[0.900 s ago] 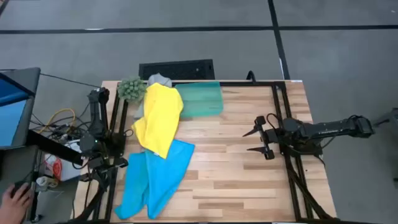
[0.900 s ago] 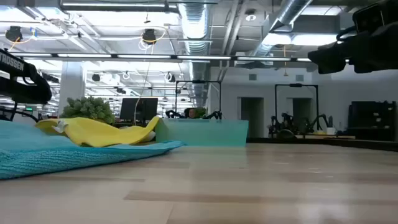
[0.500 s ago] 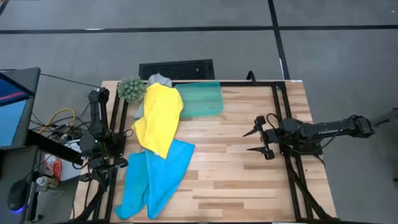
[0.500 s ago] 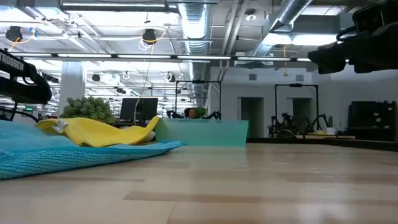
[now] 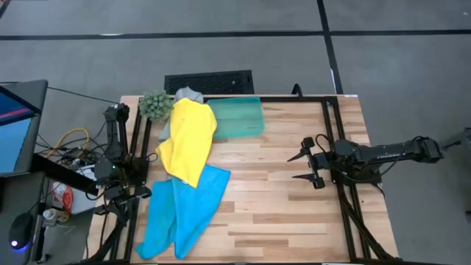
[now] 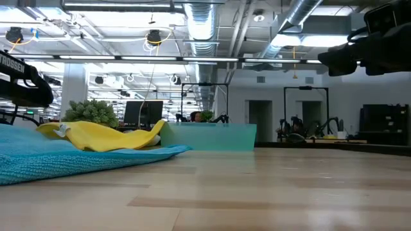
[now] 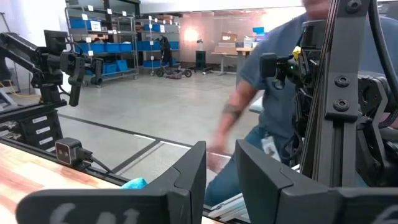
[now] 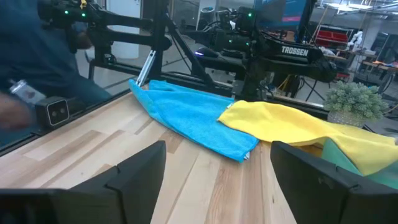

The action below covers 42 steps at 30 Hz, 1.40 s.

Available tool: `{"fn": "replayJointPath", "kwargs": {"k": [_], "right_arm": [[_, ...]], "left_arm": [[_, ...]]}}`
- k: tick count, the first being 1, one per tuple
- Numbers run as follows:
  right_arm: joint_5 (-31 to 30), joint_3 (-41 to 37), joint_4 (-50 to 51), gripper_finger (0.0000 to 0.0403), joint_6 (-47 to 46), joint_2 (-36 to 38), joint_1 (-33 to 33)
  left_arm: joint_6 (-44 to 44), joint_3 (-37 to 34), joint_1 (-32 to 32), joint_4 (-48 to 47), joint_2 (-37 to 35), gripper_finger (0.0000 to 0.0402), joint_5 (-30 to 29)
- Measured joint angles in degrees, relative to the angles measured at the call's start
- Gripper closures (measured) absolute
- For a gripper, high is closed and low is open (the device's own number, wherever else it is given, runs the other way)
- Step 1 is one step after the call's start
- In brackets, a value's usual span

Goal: Fold microfiber towels

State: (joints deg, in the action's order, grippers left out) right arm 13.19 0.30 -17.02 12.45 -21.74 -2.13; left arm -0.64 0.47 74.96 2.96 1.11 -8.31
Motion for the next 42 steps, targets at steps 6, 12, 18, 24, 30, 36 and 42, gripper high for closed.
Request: {"fn": "replayJointPath", "kwargs": {"k": [6, 12, 18, 24, 30, 36, 42], "right_arm": [[0.0, 0.0, 0.0, 0.0088, 0.0, 0.0, 0.0], [0.0, 0.0, 0.0, 0.0088, 0.0, 0.0, 0.0], [0.0, 0.0, 0.0, 0.0088, 0.0, 0.0, 0.0], [0.0, 0.0, 0.0, 0.0088, 0.0, 0.0, 0.0], [0.0, 0.0, 0.0, 0.0088, 0.0, 0.0, 0.0], [0.0, 0.0, -0.2, 0.0088, 0.0, 0.0, 0.0], [0.0, 0.0, -0.1, 0.0088, 0.0, 0.0, 0.0]], "left_arm": [[0.4, 0.0, 0.0, 0.0, 0.0, 0.0322, 0.0], [11.5, 0.0, 0.0, 0.7, 0.0, 0.0322, -0.1], [8.0, 0.0, 0.0, 2.2, 0.0, 0.0322, 0.2], [10.2, 0.0, -0.2, 5.9, 0.0, 0.0322, -6.8], [9.5, 0.0, -0.1, 10.0, 0.0, 0.0322, -14.5], [12.0, 0.0, -0.1, 16.5, 0.0, 0.0322, -22.6], [17.3, 0.3, -0.1, 20.6, 0.0, 0.0322, -29.3]]}}
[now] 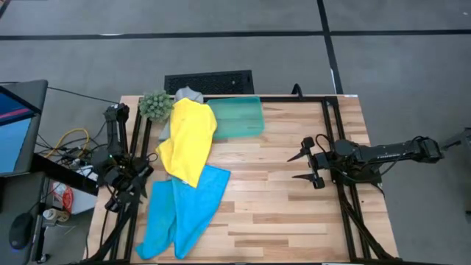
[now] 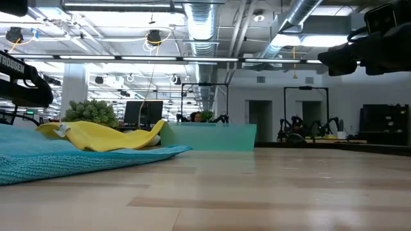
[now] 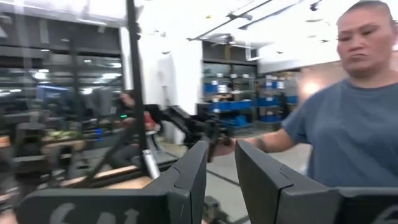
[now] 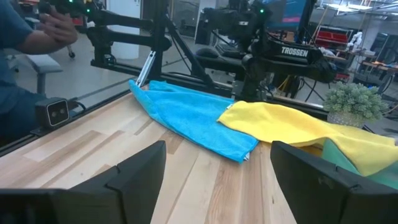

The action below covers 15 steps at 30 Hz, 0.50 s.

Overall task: Fold microfiber towels
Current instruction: Fold the yellow microfiber towel

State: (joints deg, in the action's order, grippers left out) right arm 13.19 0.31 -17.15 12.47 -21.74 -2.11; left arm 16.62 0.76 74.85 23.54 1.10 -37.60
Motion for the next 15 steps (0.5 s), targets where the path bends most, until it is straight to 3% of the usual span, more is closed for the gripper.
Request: {"fn": "replayJointPath", "kwargs": {"k": [4, 9, 15], "right_arm": [[0.0, 0.0, -0.3, 0.0088, 0.0, 0.0, 0.0], [0.2, 0.0, -3.6, 0.0088, -8.7, 0.0, -0.8], [0.2, 0.0, -13.1, 0.0088, -24.6, 0.0, -1.0]], "left_arm": [[0.7, 0.4, -0.4, 7.8, 0.0, 0.0322, -9.8], [-2.8, 0.5, -3.2, 15.0, 0.0, 0.0322, -31.5], [-5.5, 0.6, -5.9, 13.3, 0.0, 0.0304, -34.4]]}}
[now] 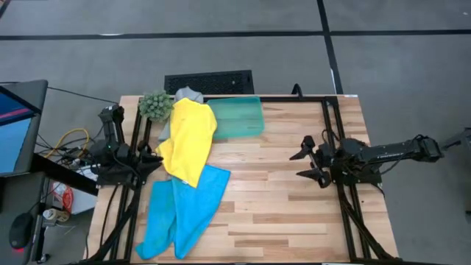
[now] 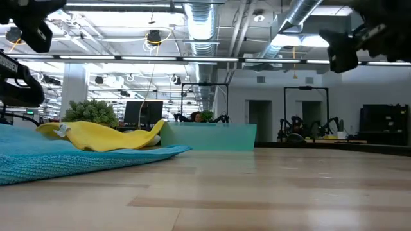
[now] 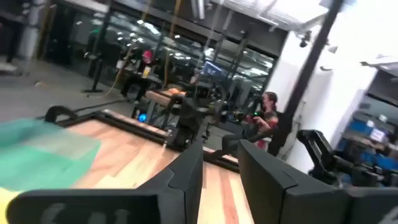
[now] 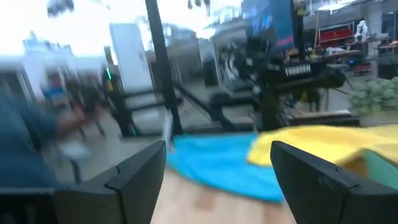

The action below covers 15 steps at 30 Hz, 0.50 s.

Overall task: Fold microfiber towels
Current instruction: Fold the yellow microfiber towel

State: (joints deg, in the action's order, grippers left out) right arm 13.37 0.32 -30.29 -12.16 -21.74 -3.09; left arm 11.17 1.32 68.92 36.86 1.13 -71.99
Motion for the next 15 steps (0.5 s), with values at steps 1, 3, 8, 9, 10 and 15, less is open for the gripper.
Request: {"fn": "replayJointPath", "kwargs": {"k": [1, 3, 8, 9, 10, 15], "right_arm": [[0.0, 0.0, -2.1, 0.0088, -2.5, 0.0, 0.0], [0.0, 0.0, -6.4, 0.0088, -6.5, 0.0, 0.0], [0.0, 0.0, -10.2, 0.0088, -8.8, 0.0, 0.0], [0.0, 0.0, -10.1, 0.0088, -8.9, 0.0, 0.0], [-0.3, 0.0, -10.1, 0.0088, -8.9, 0.0, 0.0], [-6.2, 0.7, -10.1, 0.0088, -10.8, 0.0, 0.0]], "left_arm": [[-1.1, 0.0, -0.2, 0.0, 0.0, 0.0299, -1.4], [-2.5, 0.1, -0.4, -0.3, 0.0, 0.0288, -4.4], [-3.5, 0.1, -1.0, -0.3, 0.0, 0.0274, -6.3], [-3.1, 0.1, -1.2, -0.3, 0.0, 0.0273, -6.3], [-2.8, 0.1, -1.5, -0.3, 0.0, 0.0272, -6.3], [-1.3, 2.1, -2.2, -0.6, 0.0, 0.0271, -0.5]]}}
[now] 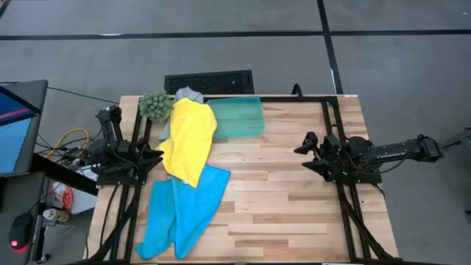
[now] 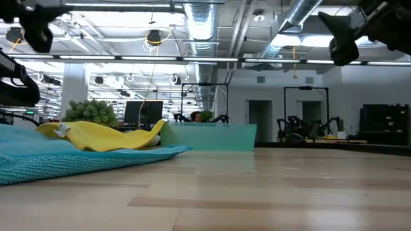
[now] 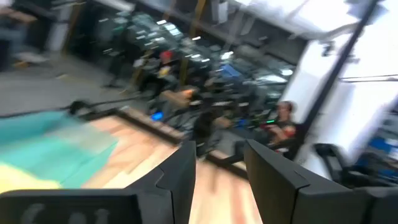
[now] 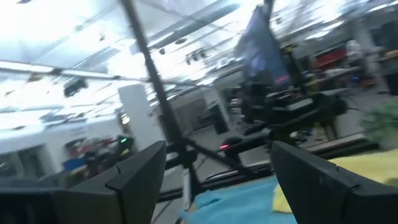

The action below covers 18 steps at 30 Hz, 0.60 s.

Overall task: Fold microfiber towels
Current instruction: Fold the yellow microfiber towel

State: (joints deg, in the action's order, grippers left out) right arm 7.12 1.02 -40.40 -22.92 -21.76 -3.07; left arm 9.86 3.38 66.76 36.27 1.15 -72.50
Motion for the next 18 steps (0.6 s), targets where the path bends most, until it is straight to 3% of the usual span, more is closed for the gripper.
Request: {"fn": "replayJointPath", "kwargs": {"k": [3, 6, 9, 11, 16, 18], "right_arm": [[-5.9, 1.1, -1.1, 0.0088, 0.2, 0.1, 0.3], [-10.3, 1.5, -0.9, 0.0088, 0.3, 0.0, 1.1], [-10.3, 1.6, 0.6, 0.0088, 0.4, 0.0, 1.8], [-10.3, 1.6, 2.6, 0.0088, 0.4, 0.0, 1.7], [-10.3, 1.6, 4.8, 0.0088, 0.4, 0.0, 1.7], [-10.3, 1.7, 4.8, 0.0088, 0.6, 0.0, 1.7]], "left_arm": [[3.1, 4.5, 0.0, -2.0, 0.0, 0.0271, 6.0], [1.9, 10.9, 0.0, -15.1, 1.4, 0.0271, 0.4], [-4.7, 16.7, 0.0, -31.7, 4.7, 0.0271, -8.7], [-10.2, 19.4, 0.0, -40.6, 6.9, 0.0271, -11.4], [-24.2, 21.9, -0.5, -54.3, 10.0, 0.0271, -11.9], [-29.1, 21.9, -1.6, -57.2, 10.8, 0.0271, -8.6]]}}
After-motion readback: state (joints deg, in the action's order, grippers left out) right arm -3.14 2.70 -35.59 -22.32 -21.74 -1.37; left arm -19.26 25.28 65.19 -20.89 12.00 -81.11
